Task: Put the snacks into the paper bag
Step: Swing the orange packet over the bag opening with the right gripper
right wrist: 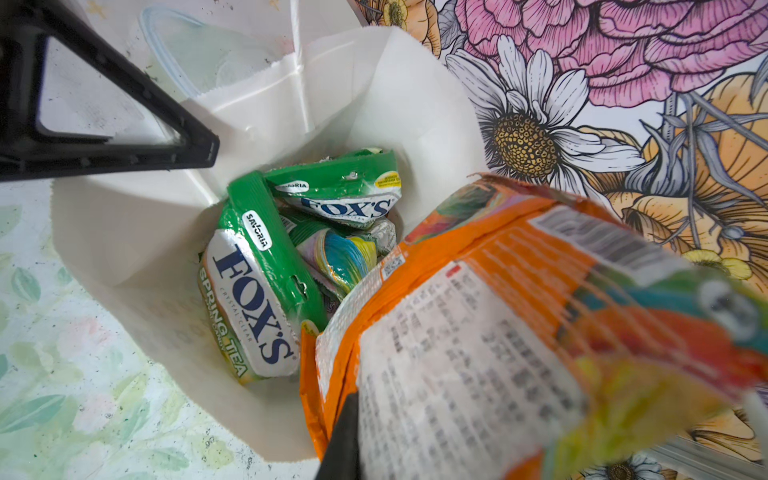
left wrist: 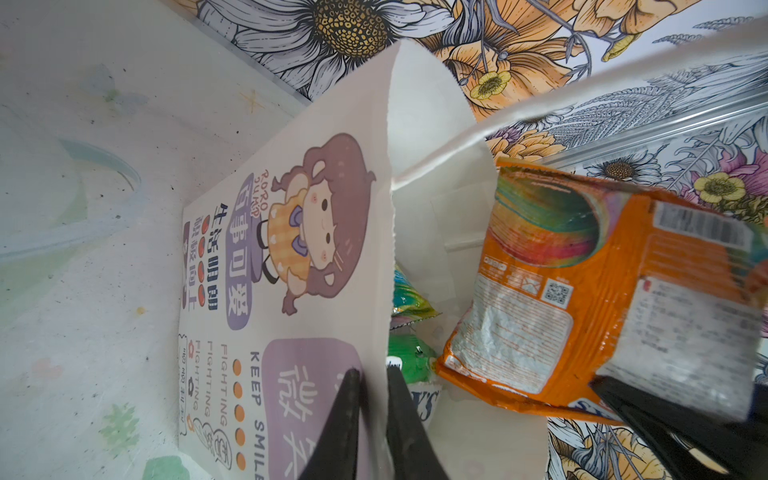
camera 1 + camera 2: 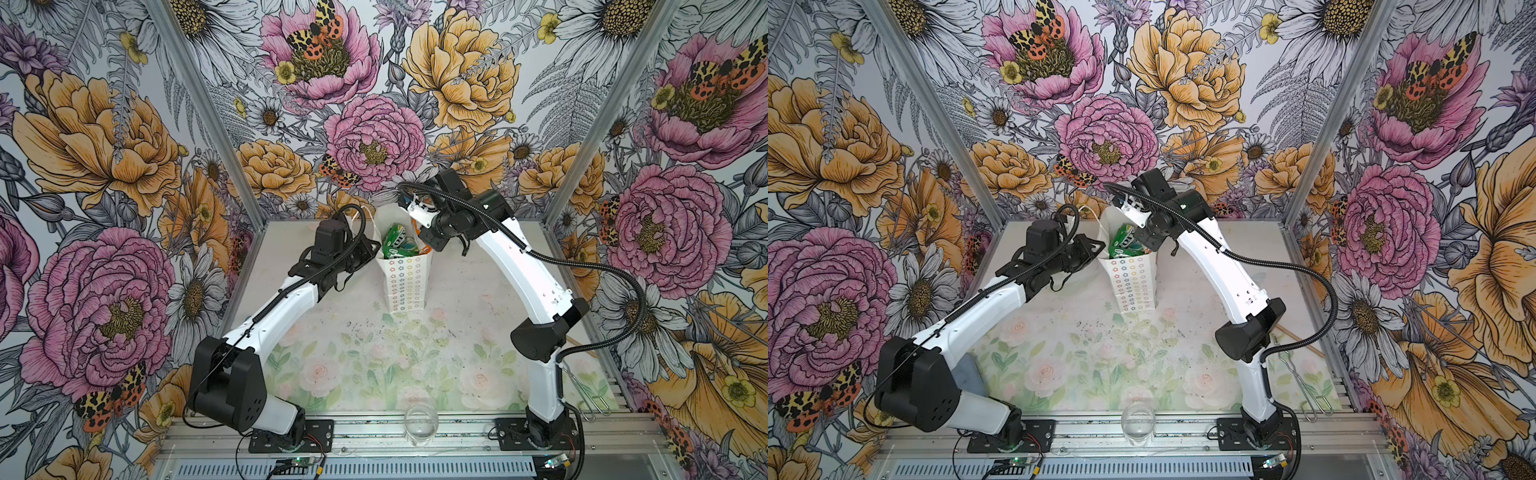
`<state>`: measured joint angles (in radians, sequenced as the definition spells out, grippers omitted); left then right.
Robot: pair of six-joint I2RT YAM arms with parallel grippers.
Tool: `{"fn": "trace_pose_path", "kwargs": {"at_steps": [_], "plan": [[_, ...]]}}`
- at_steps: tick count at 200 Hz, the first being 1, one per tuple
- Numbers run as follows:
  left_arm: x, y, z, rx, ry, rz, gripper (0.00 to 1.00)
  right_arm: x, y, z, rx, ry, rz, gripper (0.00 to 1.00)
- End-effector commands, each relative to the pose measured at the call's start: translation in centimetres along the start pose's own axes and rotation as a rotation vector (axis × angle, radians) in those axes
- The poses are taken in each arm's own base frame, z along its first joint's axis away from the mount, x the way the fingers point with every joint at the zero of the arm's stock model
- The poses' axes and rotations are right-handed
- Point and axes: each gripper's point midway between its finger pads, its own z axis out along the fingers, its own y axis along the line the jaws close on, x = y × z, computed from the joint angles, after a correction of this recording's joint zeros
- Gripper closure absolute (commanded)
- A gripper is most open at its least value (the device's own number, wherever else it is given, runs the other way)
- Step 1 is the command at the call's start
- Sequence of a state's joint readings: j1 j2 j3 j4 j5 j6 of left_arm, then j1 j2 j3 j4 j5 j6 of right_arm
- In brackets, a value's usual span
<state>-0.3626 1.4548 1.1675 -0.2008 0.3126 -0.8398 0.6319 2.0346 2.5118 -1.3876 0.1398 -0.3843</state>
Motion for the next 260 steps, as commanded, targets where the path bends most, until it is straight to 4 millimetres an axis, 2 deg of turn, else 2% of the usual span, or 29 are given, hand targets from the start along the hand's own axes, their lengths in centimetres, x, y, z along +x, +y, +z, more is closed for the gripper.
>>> {"fn": "trace_pose_path", "kwargs": {"at_steps": [1, 141, 173, 215, 230, 246, 260], "plan": [[-0.3, -1.4, -0.2, 0.045, -0.004, 0.005, 0.85, -1.3, -0.8, -2.3, 0.056, -0.072, -0.018, 1.00], [-0.3, -1.6, -0.3, 0.044, -0.004, 0.008, 0.85, 0.1, 1.4, 2.3, 0.044, 0.074, -0.004, 1.00], [-0.3, -1.5, -0.2, 0.042, -0.004, 0.007, 0.85, 0.2, 1.8, 2.7, 0.032, 0.094, 0.028, 1.00], [-0.1, -1.5, -0.1, 0.039, -0.003, 0.005, 0.85, 0.1, 1.7, 2.3, 0.048, 0.093, 0.071, 1.00], [-0.1, -1.6, -0.1, 0.040, -0.003, 0.007, 0.85, 0.1, 1.7, 2.2, 0.058, 0.097, 0.086, 0.97], [-0.1, -1.6, 0.0, 0.040, -0.001, 0.007, 0.85, 0.2, 1.8, 2.3, 0.065, 0.104, 0.102, 0.83], [0.0, -1.7, 0.1, 0.041, 0.002, 0.008, 0.85, 0.1, 2.4, 2.3, 0.041, 0.103, 0.107, 0.75]]}}
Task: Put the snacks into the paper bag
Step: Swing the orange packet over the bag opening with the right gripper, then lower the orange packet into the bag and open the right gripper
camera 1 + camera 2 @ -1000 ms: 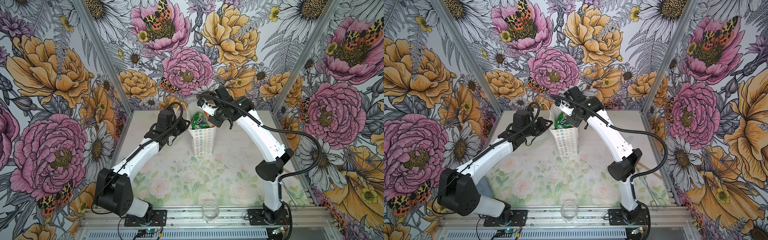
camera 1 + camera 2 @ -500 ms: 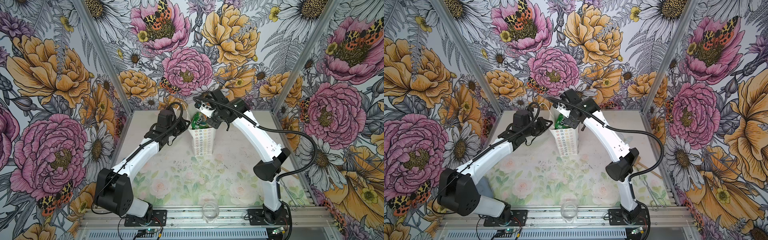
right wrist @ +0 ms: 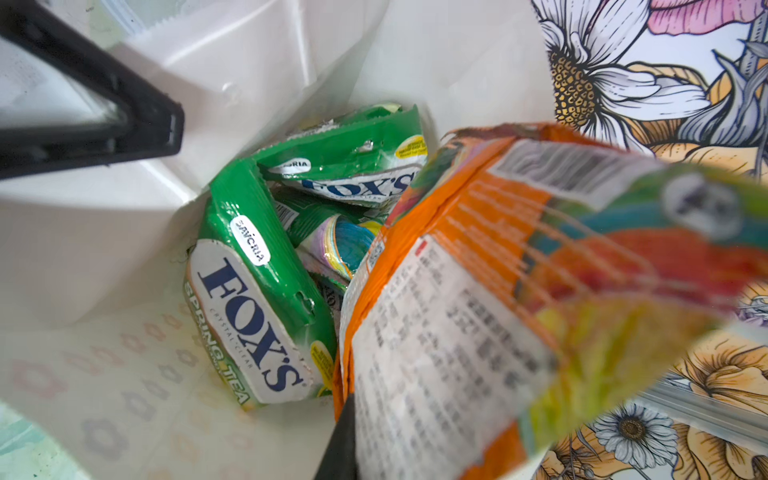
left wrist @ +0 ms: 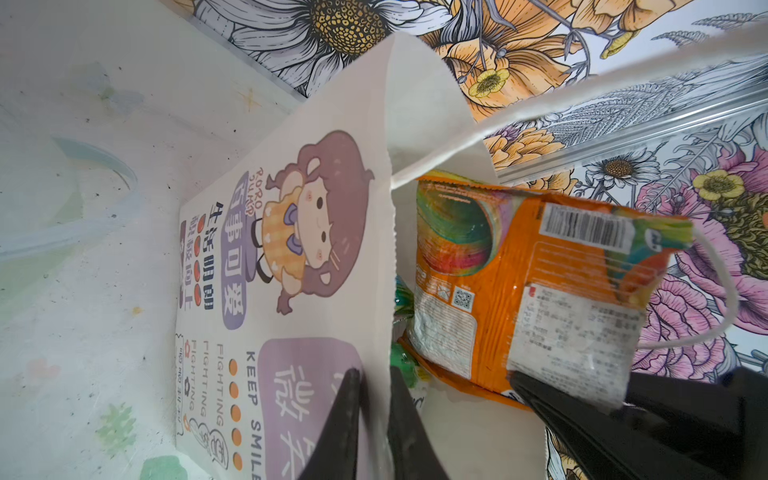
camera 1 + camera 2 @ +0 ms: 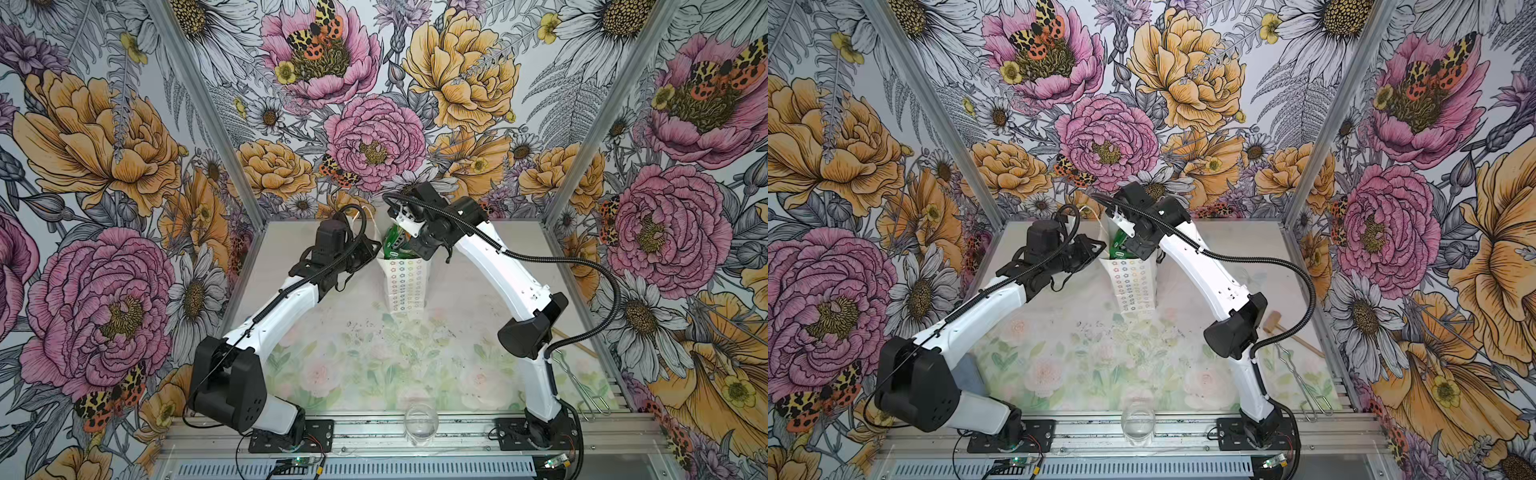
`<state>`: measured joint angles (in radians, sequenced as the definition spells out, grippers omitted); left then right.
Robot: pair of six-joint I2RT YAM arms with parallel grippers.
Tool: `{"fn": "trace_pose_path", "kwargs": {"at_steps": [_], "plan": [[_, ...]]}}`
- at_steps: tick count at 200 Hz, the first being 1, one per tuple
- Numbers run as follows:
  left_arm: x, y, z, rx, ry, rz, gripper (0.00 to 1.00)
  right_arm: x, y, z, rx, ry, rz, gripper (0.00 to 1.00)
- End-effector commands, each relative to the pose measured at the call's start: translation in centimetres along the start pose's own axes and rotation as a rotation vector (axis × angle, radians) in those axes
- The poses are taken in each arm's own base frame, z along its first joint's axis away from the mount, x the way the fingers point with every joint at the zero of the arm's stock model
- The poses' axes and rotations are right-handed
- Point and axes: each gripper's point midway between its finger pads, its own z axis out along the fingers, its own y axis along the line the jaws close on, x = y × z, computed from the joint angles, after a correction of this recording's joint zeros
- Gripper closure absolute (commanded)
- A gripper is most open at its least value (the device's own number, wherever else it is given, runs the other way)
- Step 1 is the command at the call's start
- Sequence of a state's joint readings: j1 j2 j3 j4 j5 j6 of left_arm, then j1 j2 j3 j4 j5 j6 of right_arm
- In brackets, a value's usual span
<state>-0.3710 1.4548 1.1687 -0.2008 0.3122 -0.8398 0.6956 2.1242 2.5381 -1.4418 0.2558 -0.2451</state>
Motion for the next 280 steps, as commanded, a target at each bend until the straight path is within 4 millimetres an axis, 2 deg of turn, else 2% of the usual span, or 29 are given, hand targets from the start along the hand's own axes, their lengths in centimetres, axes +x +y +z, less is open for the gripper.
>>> {"fn": "trace_pose_path", "kwargs": {"at_steps": [1, 36, 72, 93, 107, 124, 167, 217, 244, 280], "plan": [[-0.3, -1.4, 0.1, 0.037, -0.004, 0.005, 0.85, -0.6, 0.3, -1.0, 0.001, -0.024, 0.043, 0.74], [-0.2, -1.5, 0.2, 0.038, -0.001, 0.006, 0.85, -0.7, 1.6, -1.2, -0.073, -0.036, 0.072, 0.66], [-0.2, -1.5, 0.2, 0.035, -0.002, 0.006, 0.85, -0.7, 3.2, -1.4, -0.164, -0.040, 0.085, 0.65], [-0.1, -1.6, 0.2, 0.035, -0.002, 0.007, 0.85, -0.8, 3.7, -0.8, -0.187, -0.031, 0.104, 0.68], [-0.1, -1.6, 0.1, 0.036, -0.002, 0.008, 0.85, -0.9, 3.5, -0.3, -0.178, -0.023, 0.128, 0.80], [-0.1, -1.6, 0.1, 0.033, -0.003, 0.009, 0.85, -1.0, 3.3, 0.2, -0.180, -0.020, 0.159, 1.00], [-0.2, -1.6, 0.0, 0.032, -0.008, 0.010, 0.85, -1.3, 2.2, 0.9, -0.191, -0.025, 0.263, 1.00], [-0.2, -1.5, -0.1, 0.031, -0.007, 0.009, 0.85, -0.9, -1.1, 1.5, -0.226, -0.043, 0.525, 1.00], [-0.2, -1.4, -0.1, 0.030, -0.008, 0.009, 0.85, -1.3, -1.3, 1.5, -0.263, -0.062, 0.569, 1.00], [-0.3, -1.4, 0.0, 0.032, -0.007, 0.008, 0.85, -1.5, -0.2, 2.8, -0.307, -0.039, 0.577, 1.00]]}}
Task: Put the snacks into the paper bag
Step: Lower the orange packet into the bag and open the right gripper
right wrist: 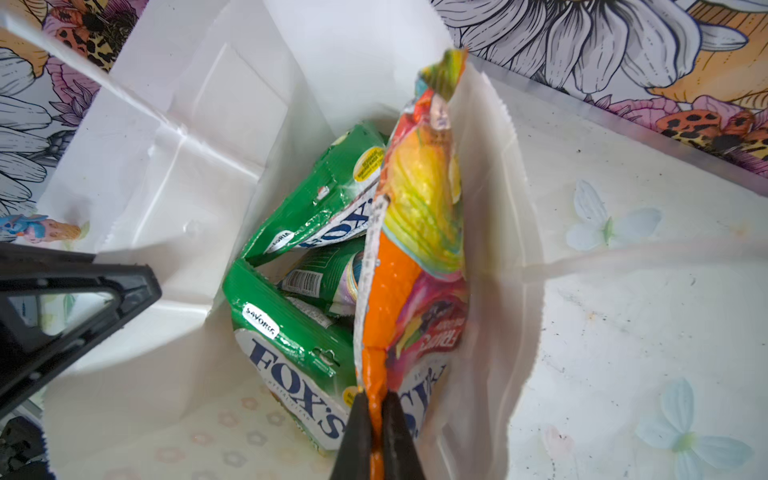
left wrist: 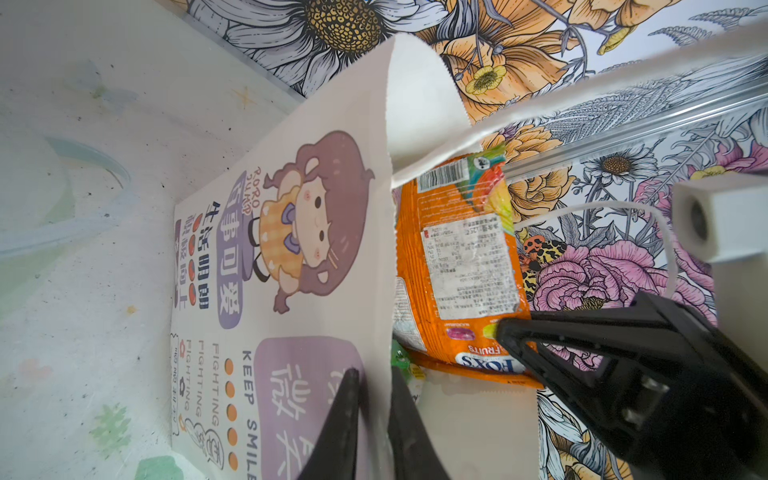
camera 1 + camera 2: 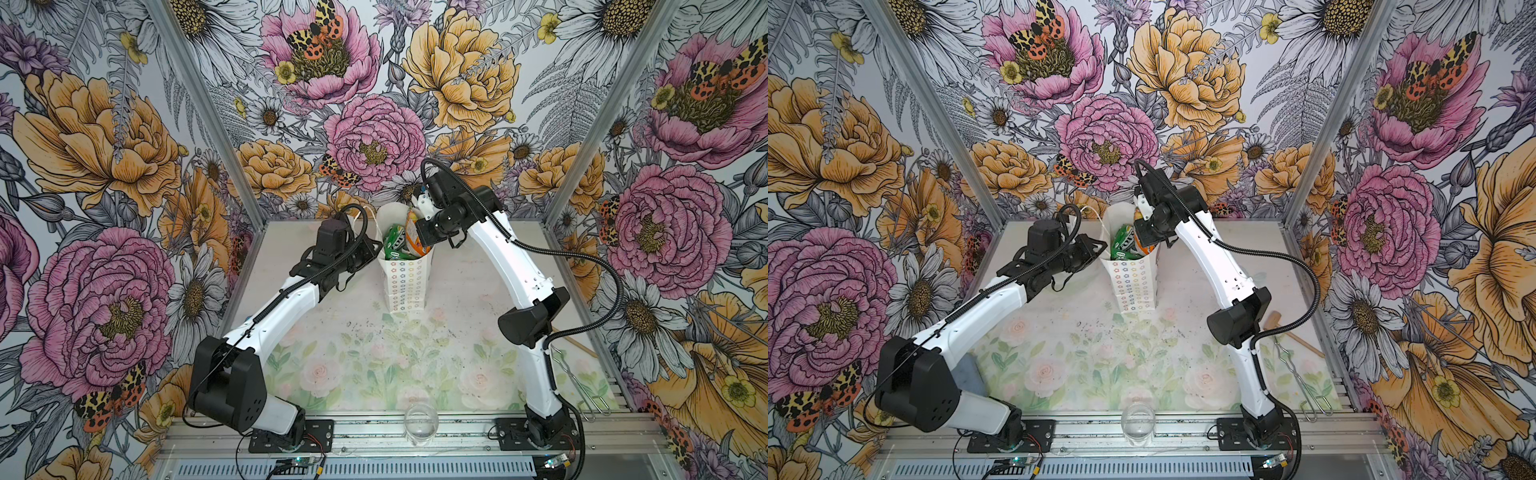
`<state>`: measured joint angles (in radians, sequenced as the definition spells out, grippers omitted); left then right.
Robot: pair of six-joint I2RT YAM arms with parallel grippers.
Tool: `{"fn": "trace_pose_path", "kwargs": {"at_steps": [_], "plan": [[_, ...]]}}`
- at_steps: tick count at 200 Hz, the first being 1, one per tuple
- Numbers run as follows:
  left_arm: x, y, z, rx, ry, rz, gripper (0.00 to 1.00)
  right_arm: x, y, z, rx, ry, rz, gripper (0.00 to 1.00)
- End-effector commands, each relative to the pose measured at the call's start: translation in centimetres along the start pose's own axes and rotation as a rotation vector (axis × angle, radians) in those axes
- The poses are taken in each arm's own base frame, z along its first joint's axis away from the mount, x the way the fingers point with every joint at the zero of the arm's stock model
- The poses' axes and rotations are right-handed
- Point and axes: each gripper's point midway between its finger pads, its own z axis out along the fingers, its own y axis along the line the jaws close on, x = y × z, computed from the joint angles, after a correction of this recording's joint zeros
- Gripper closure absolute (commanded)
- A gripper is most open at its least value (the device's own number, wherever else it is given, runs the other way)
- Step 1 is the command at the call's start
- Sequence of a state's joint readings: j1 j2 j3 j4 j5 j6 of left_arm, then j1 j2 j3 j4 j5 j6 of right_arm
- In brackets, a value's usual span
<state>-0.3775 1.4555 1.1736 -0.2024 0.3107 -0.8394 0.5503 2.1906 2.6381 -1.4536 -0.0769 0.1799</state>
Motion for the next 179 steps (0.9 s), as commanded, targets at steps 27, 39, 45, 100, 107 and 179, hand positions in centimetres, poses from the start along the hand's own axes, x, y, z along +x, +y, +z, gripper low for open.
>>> {"fn": "trace_pose_path", "kwargs": {"at_steps": [27, 39, 45, 100, 107, 179], "plan": [[-0.4, -1.2, 0.0, 0.031, -0.008, 0.005, 0.84, -0.3, 1.5, 2.5, -0.047, 0.016, 0.051, 1.00], [-0.5, -1.2, -0.1, 0.030, -0.011, 0.004, 0.84, -0.2, 1.6, 2.8, -0.042, 0.020, 0.063, 1.00], [-0.5, -1.2, -0.1, 0.032, -0.010, 0.005, 0.84, -0.2, 1.4, 3.1, -0.031, 0.023, 0.070, 1.00], [-0.5, -1.3, -0.3, 0.034, -0.013, 0.006, 0.85, 0.4, 0.6, 5.0, 0.026, 0.053, 0.113, 1.00], [-0.4, -1.1, -0.2, 0.031, -0.011, 0.004, 0.85, 0.3, 0.5, 5.1, 0.031, 0.053, 0.114, 1.00], [-0.9, -1.7, -0.7, 0.043, -0.024, 0.010, 0.61, -1.1, 1.7, 1.9, -0.018, -0.026, 0.097, 0.87]]}}
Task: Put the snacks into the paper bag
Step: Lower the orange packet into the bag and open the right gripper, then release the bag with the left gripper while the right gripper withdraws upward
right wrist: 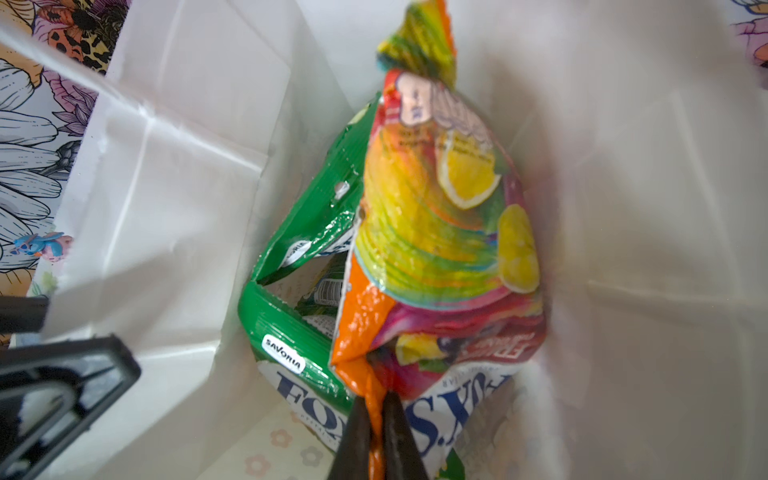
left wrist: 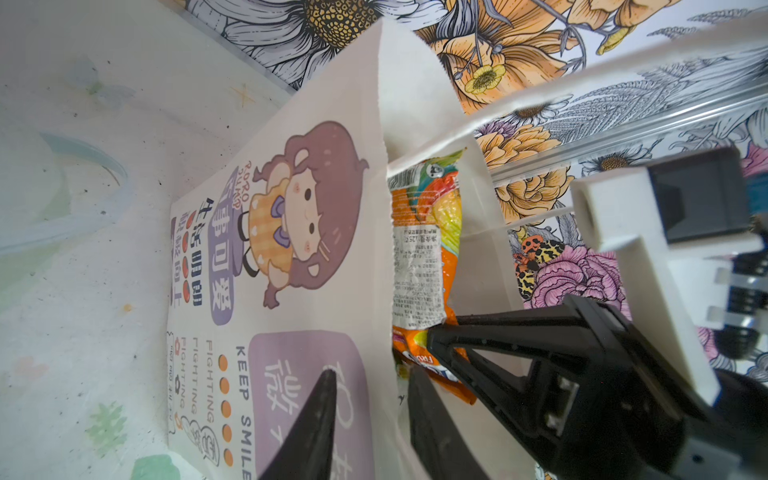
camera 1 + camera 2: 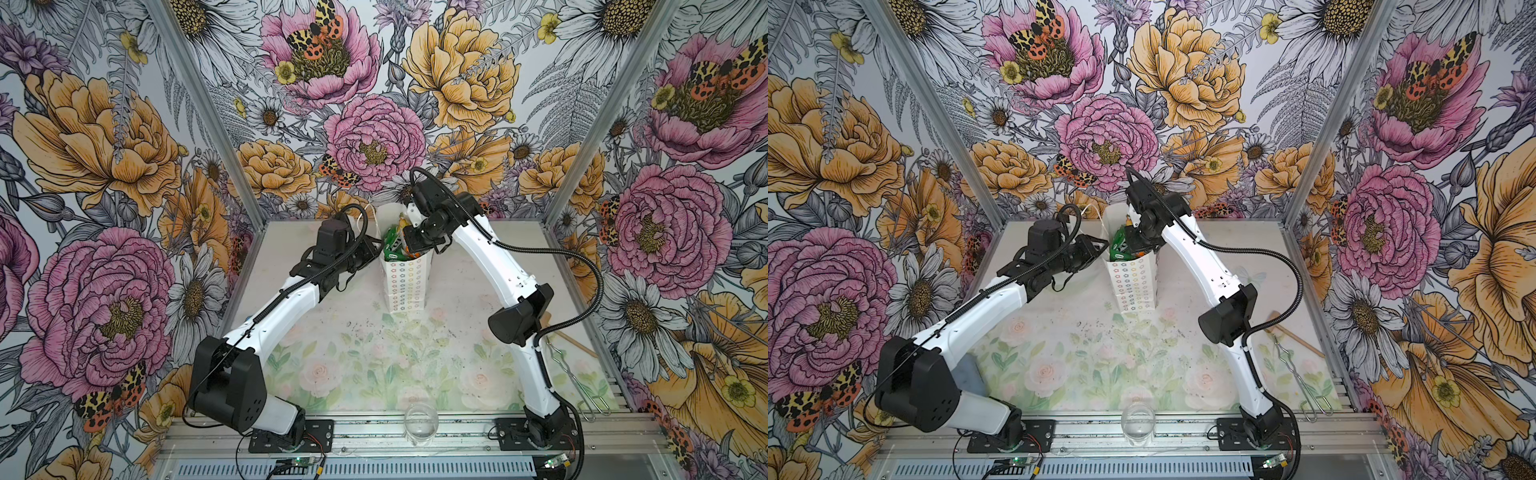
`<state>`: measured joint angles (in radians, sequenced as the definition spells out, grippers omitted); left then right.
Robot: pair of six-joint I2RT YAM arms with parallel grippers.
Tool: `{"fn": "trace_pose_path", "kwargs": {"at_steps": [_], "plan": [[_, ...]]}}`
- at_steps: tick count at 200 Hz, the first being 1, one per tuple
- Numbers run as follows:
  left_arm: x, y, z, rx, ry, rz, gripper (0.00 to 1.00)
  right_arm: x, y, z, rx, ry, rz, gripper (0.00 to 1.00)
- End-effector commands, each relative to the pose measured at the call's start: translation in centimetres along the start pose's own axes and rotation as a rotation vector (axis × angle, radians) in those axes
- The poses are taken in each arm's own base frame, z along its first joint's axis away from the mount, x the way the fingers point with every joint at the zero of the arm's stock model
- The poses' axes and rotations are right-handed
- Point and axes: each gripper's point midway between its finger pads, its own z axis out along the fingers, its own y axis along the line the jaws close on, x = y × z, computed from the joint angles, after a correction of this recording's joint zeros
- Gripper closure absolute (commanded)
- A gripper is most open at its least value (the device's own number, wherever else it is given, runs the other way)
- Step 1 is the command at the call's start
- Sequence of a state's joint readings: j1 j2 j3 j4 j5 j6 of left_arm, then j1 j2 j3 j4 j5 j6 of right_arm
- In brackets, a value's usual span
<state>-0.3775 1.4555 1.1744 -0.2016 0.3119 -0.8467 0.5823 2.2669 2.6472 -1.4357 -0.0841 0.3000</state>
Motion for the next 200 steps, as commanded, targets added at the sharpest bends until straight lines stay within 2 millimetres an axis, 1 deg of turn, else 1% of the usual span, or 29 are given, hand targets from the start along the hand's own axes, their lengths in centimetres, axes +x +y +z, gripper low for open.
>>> {"fn": "trace_pose_path", "kwargs": {"at_steps": [1, 18, 38, 49, 70, 98, 109, 148, 173, 189, 200], "plan": [[-0.9, -1.6, -0.6, 0.040, -0.022, 0.016, 0.61, -1.5, 0.5, -1.8, -0.009, -0.081, -0.001, 0.87], [-1.0, -2.1, -1.1, 0.047, -0.030, 0.025, 0.56, -1.8, 1.0, -3.2, -0.027, -0.111, -0.006, 0.84], [-1.2, -2.5, -1.9, 0.045, -0.042, 0.041, 0.55, -2.2, 1.6, -4.7, -0.051, -0.143, -0.013, 0.80], [-1.3, -2.7, -2.5, 0.045, -0.053, 0.046, 0.52, -2.4, 1.8, -5.7, -0.064, -0.163, -0.018, 0.78], [-1.5, -3.6, -4.0, 0.063, -0.077, 0.059, 0.50, -2.7, 2.3, -7.7, -0.088, -0.207, -0.030, 0.75], [-1.9, -5.0, -6.6, 0.092, -0.119, 0.075, 0.46, -2.8, 2.9, -10.8, -0.118, -0.260, -0.051, 0.71], [-2.2, -6.0, -7.9, 0.112, -0.145, 0.086, 0.45, -2.8, 3.1, -12.1, -0.127, -0.281, -0.058, 0.71], [-2.6, -7.3, -12.4, 0.128, -0.227, 0.114, 0.41, -2.4, 3.1, -16.2, -0.129, -0.356, -0.090, 0.69], [-2.6, -7.3, -14.8, 0.114, -0.268, 0.137, 0.36, -1.5, 2.8, -18.2, -0.114, -0.379, -0.121, 0.68], [-2.8, -6.3, -15.9, 0.065, -0.303, 0.151, 0.29, -0.6, 1.8, -19.0, -0.057, -0.383, -0.143, 0.68], [-3.0, -5.5, -16.4, 0.034, -0.324, 0.156, 0.24, -0.1, 0.5, -19.4, 0.011, -0.389, -0.154, 0.67]]}}
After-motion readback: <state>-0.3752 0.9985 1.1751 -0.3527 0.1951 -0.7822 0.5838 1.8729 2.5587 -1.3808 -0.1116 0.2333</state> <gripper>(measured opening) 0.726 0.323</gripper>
